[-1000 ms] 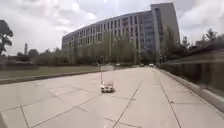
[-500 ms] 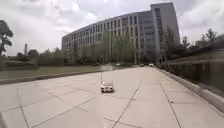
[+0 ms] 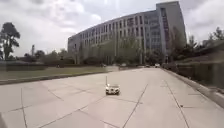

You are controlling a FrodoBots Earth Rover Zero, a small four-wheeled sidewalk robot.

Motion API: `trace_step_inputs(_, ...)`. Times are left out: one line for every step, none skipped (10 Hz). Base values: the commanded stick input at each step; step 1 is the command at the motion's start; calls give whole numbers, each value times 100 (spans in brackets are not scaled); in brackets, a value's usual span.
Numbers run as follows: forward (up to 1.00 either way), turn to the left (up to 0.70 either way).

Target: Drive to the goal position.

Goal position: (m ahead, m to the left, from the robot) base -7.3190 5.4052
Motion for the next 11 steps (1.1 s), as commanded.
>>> trace_step_inputs(100,40)
trace_step_inputs(91,39)
trace_step_inputs(60,29)
trace_step_inputs(21,7)
trace_step_inputs(9,1)
trace_step_inputs(8,1)
trace_step_inputs(8,1)
trace_step_inputs(8,1)
trace_step_inputs(8,1)
trace_step_inputs(8,1)
trace_step_inputs(7,0)
